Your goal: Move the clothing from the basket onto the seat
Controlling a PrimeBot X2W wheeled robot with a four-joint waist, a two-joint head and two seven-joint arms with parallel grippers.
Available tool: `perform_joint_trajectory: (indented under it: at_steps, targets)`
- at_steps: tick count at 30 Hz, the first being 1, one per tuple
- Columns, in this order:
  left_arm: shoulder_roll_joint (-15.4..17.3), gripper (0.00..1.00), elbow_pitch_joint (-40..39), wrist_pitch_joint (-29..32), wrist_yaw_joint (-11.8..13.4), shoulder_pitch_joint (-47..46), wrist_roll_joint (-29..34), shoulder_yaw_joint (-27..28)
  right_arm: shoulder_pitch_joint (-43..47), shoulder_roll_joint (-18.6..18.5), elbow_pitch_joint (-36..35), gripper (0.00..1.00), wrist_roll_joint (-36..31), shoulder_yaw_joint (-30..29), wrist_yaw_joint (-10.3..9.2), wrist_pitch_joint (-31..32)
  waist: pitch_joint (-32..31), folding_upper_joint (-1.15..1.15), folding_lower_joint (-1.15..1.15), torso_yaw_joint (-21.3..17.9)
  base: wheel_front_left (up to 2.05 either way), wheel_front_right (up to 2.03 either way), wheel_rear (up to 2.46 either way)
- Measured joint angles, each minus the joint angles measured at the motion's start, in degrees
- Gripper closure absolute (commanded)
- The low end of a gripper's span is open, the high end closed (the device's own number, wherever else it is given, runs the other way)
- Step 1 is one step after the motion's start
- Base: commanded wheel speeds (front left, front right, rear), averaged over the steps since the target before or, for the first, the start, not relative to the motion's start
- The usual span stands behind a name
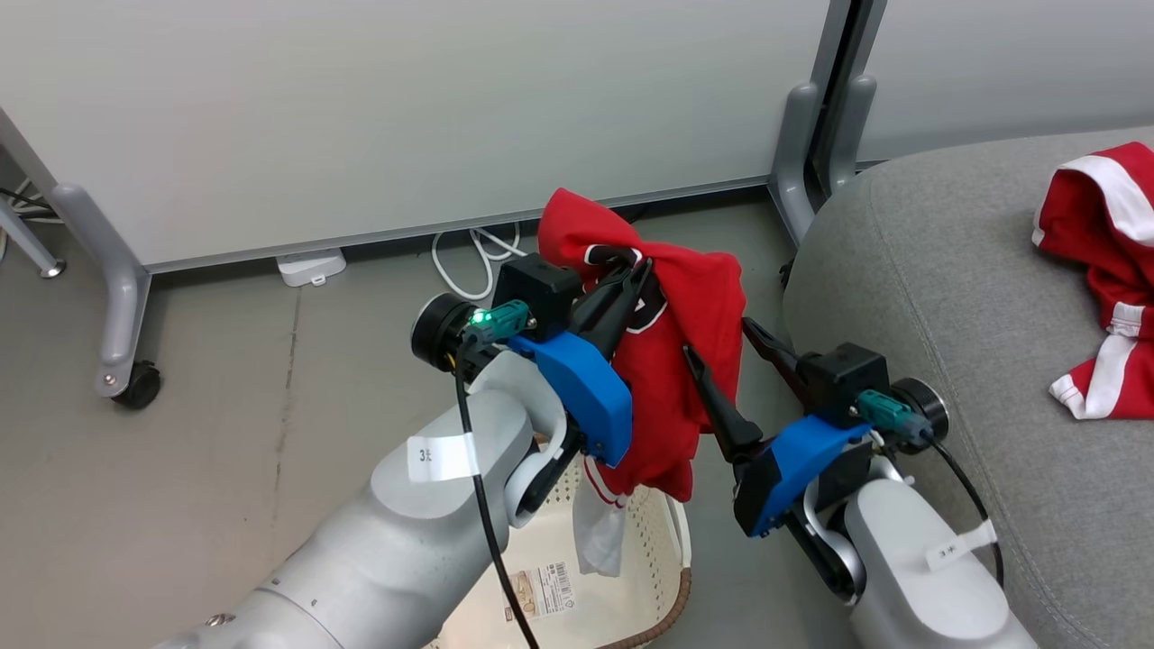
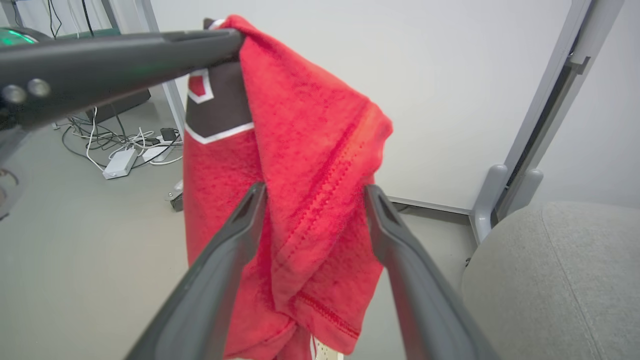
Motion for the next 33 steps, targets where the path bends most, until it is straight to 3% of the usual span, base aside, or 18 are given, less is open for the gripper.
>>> perform_joint_trajectory:
  at_steps: [18, 20, 21, 22, 33]
  targets:
    - [0.0, 1.00, -1.5, -0.2, 0.2, -0.4, -1.2, -2.3, -11.7, 0.1, 19.7, 0.00, 9.6, 8.2, 0.00, -4.6, -0.8, 0.00, 0.00, 0.9, 0.00, 0.00, 0.00]
    - [0.0, 1.00, -1.5, -0.2, 0.2, -0.4, -1.2, -2.4, -12.1, 0.1, 20.8, 0.47, 10.7, 9.1, 0.00, -5.1, -1.0, 0.00, 0.00, 1.0, 0.00, 0.00, 0.00]
    - [0.0, 1.00, -1.6, -0.2, 0.2, -0.4, -1.2, -2.4, -12.3, 0.1, 21.3, 0.85, 11.1, 9.5, 0.00, -5.4, -1.1, 0.00, 0.00, 1.0, 0.00, 0.00, 0.00]
    - [0.0, 1.00, -1.6, -0.2, 0.3, -0.4, -1.2, -2.4, -12.7, 0.1, 21.7, 1.00, 11.3, 10.0, 0.00, -5.6, -1.2, 0.00, 0.00, 1.0, 0.00, 0.00, 0.00]
    - [0.0, 1.00, -0.8, -0.2, 0.3, -0.2, -1.1, -2.2, -14.2, 0.1, 24.7, 1.00, 15.3, 13.5, 0.00, -7.1, -1.6, 0.00, 0.00, 0.6, 0.00, 0.00, 0.00]
